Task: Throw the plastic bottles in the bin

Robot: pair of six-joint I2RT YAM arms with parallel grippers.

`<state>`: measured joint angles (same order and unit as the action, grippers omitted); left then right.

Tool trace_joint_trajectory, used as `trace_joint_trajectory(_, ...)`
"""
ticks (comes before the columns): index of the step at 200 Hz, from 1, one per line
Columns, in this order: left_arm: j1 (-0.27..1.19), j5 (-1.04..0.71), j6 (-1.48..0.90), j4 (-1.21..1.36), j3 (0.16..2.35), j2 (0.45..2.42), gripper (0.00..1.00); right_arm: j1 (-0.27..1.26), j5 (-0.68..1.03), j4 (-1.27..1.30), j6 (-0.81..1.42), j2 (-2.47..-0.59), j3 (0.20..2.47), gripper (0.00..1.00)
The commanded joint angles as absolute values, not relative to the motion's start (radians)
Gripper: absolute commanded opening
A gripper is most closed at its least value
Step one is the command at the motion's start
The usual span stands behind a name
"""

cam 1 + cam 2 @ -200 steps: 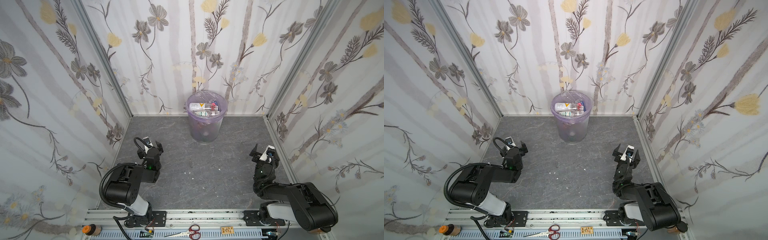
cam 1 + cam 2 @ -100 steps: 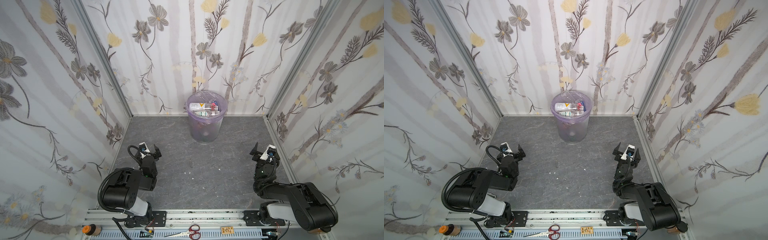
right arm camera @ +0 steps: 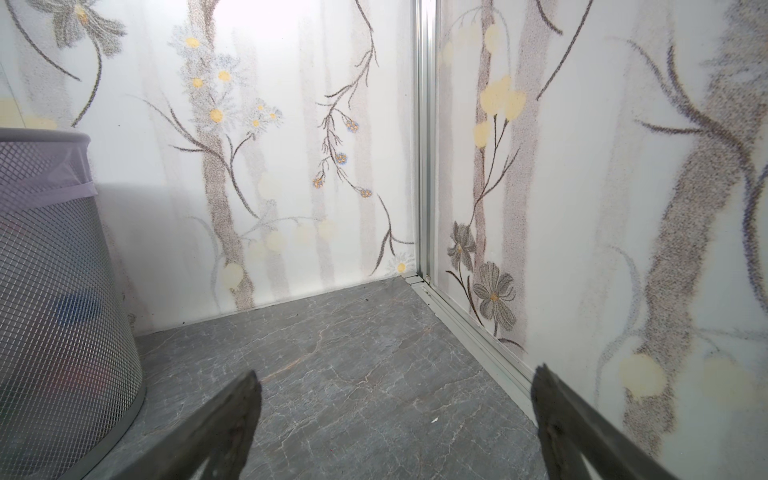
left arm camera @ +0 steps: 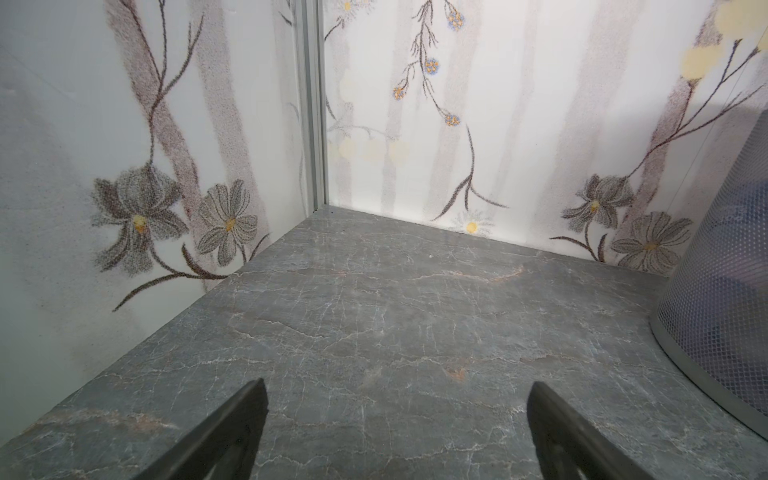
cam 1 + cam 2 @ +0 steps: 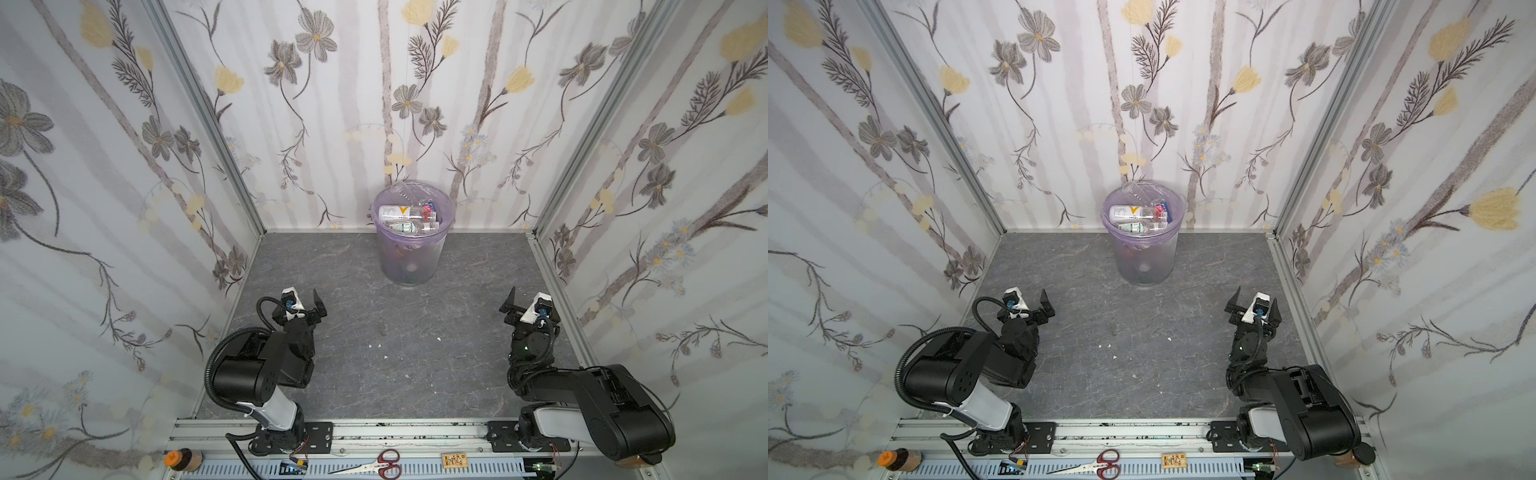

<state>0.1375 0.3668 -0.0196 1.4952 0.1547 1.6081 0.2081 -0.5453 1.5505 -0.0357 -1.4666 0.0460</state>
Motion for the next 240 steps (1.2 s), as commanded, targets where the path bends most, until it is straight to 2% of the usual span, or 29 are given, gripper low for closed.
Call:
trace_joint_trajectory(1,0.143,0.391,-0.008,1.528,0.164,1.611,1.00,0.207,-0.488,1.684,-0.058,-1.478,0.008,1.00)
trace_joint_trajectory(17,0.143,0.391,-0.007,1.527,0.165,1.610,1.00,0.184,-0.326,1.823,-0.083,-1.541,-0.053,1.00)
trace_joint_trajectory(84,0.142,0.392,-0.006,1.522,0.167,1.610,1.00,0.156,-0.413,1.562,-0.021,-1.522,0.086,1.00)
trace_joint_trajectory(173,0.143,0.393,-0.009,1.517,0.169,1.609,1.00,0.146,-0.406,1.496,-0.010,-1.519,0.118,1.00)
trace_joint_trajectory(214,0.142,0.393,-0.008,1.516,0.169,1.609,1.00,0.134,-0.388,1.444,-0.002,-1.520,0.146,1.00)
trace_joint_trajectory(240,0.142,0.391,-0.008,1.516,0.171,1.608,1.00,0.087,-0.287,1.343,0.029,-1.511,0.186,1.00)
